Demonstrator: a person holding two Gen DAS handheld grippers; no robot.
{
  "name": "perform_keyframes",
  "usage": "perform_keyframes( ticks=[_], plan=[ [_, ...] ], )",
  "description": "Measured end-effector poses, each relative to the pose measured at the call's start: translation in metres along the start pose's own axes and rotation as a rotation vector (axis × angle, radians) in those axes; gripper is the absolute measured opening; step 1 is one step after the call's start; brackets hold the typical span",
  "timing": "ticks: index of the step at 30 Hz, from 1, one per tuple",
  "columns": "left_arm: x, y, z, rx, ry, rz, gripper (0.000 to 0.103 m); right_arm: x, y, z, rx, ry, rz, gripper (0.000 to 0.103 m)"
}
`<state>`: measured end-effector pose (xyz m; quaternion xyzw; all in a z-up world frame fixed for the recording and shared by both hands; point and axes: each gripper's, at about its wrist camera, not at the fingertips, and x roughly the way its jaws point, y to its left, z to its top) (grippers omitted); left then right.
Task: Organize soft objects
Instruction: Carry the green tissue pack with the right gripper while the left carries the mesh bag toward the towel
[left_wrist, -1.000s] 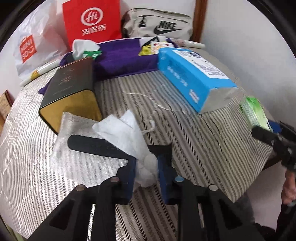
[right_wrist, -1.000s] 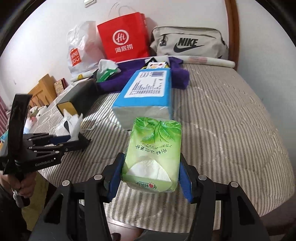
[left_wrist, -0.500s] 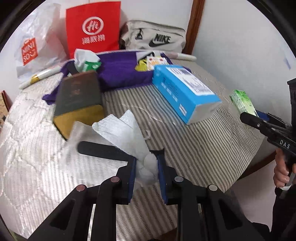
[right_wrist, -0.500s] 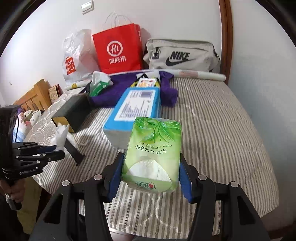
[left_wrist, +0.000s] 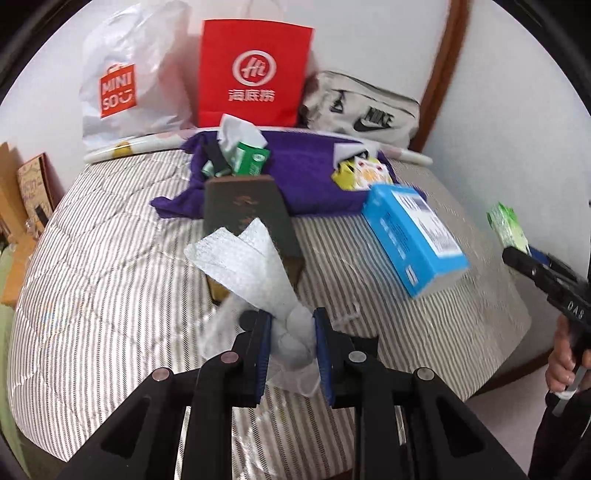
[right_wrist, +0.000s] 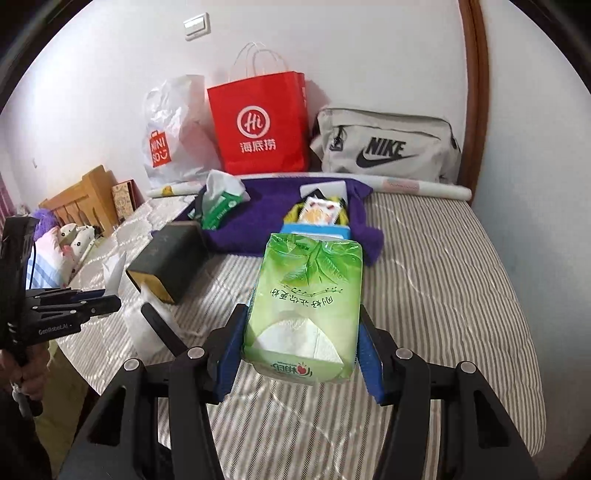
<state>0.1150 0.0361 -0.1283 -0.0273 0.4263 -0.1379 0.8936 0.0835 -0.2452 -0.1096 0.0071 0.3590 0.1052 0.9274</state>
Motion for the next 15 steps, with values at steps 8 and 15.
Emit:
perform_keyframes(
  ticks=[8, 15],
  plan=[
    [0.005, 0.024, 0.022, -0.086, -0.005, -0.027, 0.022, 0.014, 0.002, 0.021, -0.015, 0.006, 0.019, 0.055],
    [0.009, 0.031, 0.042, -0.096, -0.013, -0.045, 0.022, 0.031, 0.001, 0.036, -0.011, 0.019, 0.021, 0.055]
  ],
)
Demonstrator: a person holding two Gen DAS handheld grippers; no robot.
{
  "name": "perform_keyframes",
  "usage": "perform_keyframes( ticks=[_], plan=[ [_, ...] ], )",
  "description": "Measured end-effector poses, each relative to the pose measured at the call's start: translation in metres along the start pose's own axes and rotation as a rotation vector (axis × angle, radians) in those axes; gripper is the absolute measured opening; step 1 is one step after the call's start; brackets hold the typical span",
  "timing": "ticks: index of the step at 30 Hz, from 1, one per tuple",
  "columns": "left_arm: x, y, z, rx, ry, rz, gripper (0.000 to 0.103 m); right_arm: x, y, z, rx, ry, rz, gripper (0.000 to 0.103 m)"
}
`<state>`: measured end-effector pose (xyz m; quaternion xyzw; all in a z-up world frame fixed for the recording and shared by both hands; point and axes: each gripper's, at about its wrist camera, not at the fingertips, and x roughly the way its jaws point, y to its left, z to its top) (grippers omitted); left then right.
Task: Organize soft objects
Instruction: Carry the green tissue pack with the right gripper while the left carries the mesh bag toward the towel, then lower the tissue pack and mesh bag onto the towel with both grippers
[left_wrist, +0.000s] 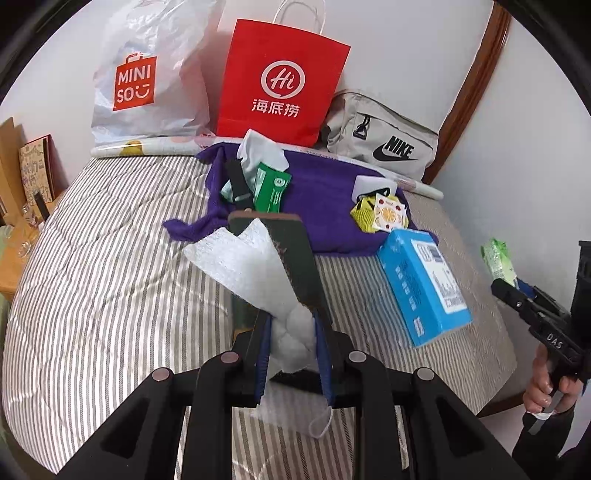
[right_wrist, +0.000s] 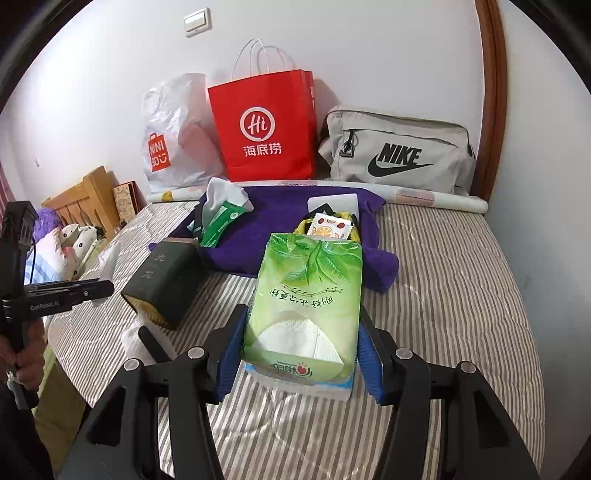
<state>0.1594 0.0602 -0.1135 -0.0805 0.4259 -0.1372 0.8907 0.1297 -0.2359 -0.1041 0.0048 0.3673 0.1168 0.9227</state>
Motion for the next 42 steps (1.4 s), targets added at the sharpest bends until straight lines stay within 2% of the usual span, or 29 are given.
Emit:
perform_keyframes(
  ticks=[18, 42],
  plan=[
    [0.022, -0.004, 0.046, 0.034, -0.005, -0.006, 0.022, 0.044, 0.0, 0.034, 0.0, 0.021, 0.003, 0.055],
    [0.056, -0.006, 0.078, 0.036, -0.012, -0.039, 0.022, 0.081, 0.004, 0.061, 0.015, 0.021, 0.023, 0.055]
  ],
)
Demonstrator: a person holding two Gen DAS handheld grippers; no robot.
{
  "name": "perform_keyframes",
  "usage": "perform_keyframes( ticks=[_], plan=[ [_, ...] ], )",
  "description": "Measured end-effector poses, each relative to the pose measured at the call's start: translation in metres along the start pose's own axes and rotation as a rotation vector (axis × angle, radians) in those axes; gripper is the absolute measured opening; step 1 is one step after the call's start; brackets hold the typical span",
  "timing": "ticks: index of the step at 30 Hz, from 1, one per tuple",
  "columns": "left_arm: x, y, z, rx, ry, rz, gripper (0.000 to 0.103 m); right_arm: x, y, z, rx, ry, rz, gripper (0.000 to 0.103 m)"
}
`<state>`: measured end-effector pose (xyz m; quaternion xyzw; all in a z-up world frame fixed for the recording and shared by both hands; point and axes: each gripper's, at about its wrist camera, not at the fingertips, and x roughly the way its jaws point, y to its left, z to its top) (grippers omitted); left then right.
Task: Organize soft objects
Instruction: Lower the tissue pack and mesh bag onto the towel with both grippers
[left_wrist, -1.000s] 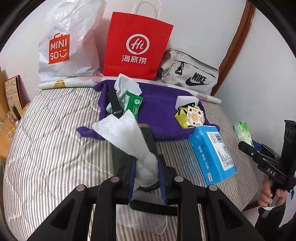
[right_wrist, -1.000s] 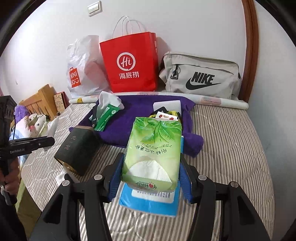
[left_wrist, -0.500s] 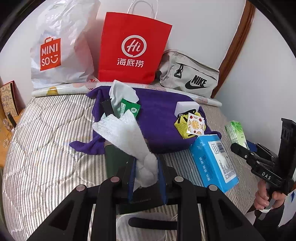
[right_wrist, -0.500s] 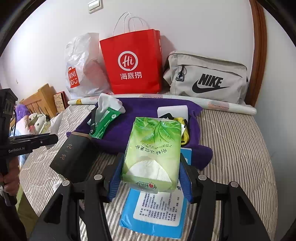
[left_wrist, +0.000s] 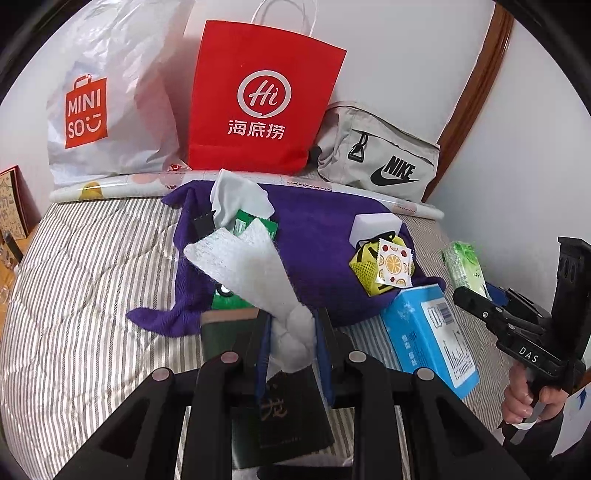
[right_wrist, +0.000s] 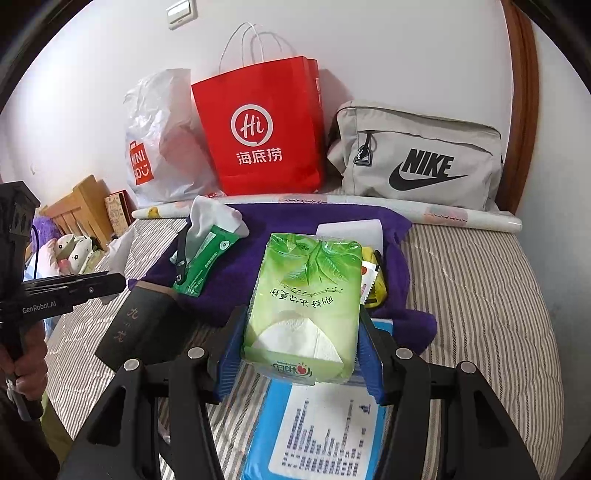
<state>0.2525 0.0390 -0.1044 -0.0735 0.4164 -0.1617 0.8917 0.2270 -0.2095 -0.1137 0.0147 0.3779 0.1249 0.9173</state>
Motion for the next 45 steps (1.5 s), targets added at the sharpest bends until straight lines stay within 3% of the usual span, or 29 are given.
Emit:
perform_keyframes(
  ticks=[16, 28, 45],
  plan=[
    [0.035, 0.004, 0.03, 0.021, 0.014, -0.006, 0.022, 0.035, -0.008, 0.018, -0.009, 0.028, -0.032, 0.055],
    [0.078, 0.007, 0.051, 0.045, 0.106, 0.059, 0.022, 0.067, -0.011, 0.032, -0.043, 0.076, -0.069, 0.055],
    [0.12, 0.016, 0.062, 0.065, 0.195, 0.126, 0.023, 0.123, -0.018, 0.052, -0.033, 0.186, -0.043, 0.055]
  ],
)
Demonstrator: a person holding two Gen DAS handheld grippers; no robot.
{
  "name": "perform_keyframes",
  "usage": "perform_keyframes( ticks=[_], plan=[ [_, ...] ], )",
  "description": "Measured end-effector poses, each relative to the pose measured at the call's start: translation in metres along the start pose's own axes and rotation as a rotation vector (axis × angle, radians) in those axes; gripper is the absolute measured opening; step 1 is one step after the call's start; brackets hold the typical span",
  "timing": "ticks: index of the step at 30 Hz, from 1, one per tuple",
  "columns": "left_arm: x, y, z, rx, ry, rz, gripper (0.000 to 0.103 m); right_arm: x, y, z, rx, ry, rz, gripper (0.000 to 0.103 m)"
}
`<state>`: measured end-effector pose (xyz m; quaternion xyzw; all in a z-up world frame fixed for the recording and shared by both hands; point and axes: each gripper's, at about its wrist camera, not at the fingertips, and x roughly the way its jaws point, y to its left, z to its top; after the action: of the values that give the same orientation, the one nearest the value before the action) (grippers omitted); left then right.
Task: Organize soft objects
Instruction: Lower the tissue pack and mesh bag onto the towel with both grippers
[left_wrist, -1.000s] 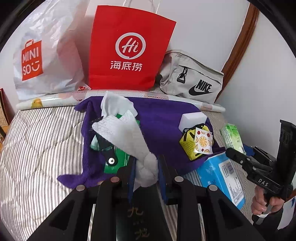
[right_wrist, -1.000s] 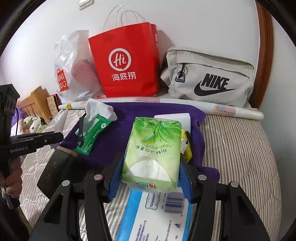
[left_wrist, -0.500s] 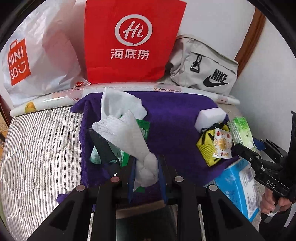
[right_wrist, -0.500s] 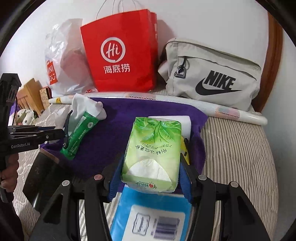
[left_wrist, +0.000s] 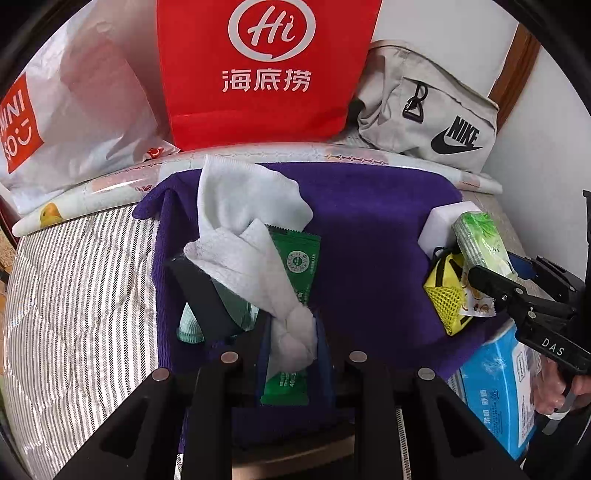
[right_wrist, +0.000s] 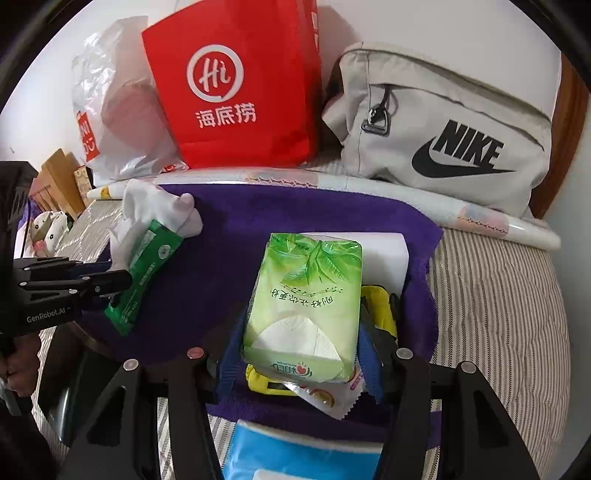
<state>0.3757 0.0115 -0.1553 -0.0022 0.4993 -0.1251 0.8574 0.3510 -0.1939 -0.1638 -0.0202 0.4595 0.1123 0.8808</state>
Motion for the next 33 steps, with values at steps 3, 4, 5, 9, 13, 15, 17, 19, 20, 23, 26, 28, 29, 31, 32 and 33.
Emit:
perform_keyframes(
  ticks=[3, 4, 5, 9, 13, 15, 17, 19, 20, 23, 26, 28, 29, 31, 32, 33],
  plan=[
    [0.002, -0.001, 0.002, 0.009, 0.004, 0.002, 0.023, 0.005, -0.002, 0.001, 0.009, 0.017, -0.002, 0.055],
    [0.002, -0.002, 0.002, 0.01, 0.005, 0.0, 0.023, 0.006, -0.003, 0.001, 0.01, 0.02, 0.0, 0.055],
    [0.002, -0.002, 0.003, 0.012, 0.007, -0.003, 0.023, 0.006, -0.003, 0.001, 0.01, 0.021, 0.002, 0.056],
    [0.007, -0.001, 0.002, 0.009, 0.037, -0.004, 0.025, 0.006, -0.005, 0.001, 0.012, 0.023, 0.014, 0.059],
    [0.006, 0.002, -0.002, -0.001, 0.048, -0.02, 0.036, 0.002, -0.007, -0.001, 0.026, 0.009, 0.024, 0.067],
    [0.002, 0.002, -0.005, -0.001, 0.037, -0.009, 0.047, -0.001, -0.007, -0.002, 0.027, 0.0, 0.03, 0.07],
    [-0.002, 0.002, -0.007, 0.005, 0.031, 0.0, 0.048, -0.005, -0.007, -0.002, 0.029, -0.011, 0.033, 0.07],
    [-0.006, 0.002, -0.008, 0.007, 0.029, 0.012, 0.048, -0.009, -0.006, -0.001, 0.032, -0.018, 0.039, 0.07],
    [-0.008, 0.003, -0.009, 0.007, 0.028, 0.015, 0.048, -0.011, -0.006, -0.001, 0.033, -0.02, 0.041, 0.07],
    [-0.015, 0.006, -0.012, 0.0, 0.025, 0.029, 0.048, -0.019, -0.004, 0.0, 0.036, -0.035, 0.044, 0.07],
    [-0.023, 0.011, -0.017, -0.019, 0.025, 0.032, 0.048, -0.029, -0.001, -0.001, 0.041, -0.05, 0.05, 0.07],
    [-0.031, 0.014, -0.022, -0.036, 0.024, 0.016, 0.048, -0.037, 0.0, -0.004, 0.047, -0.061, 0.061, 0.07],
    [-0.033, 0.014, -0.023, -0.041, 0.023, 0.01, 0.048, -0.041, 0.0, -0.006, 0.049, -0.065, 0.065, 0.07],
    [-0.042, 0.016, -0.028, -0.046, 0.02, 0.008, 0.048, -0.049, 0.002, -0.009, 0.054, -0.069, 0.076, 0.07],
    [-0.046, 0.016, -0.031, -0.047, 0.017, 0.014, 0.048, -0.055, 0.004, -0.012, 0.057, -0.074, 0.084, 0.07],
    [-0.052, 0.016, -0.034, -0.049, 0.011, 0.019, 0.048, -0.058, 0.006, -0.014, 0.058, -0.077, 0.088, 0.07]
  ],
)
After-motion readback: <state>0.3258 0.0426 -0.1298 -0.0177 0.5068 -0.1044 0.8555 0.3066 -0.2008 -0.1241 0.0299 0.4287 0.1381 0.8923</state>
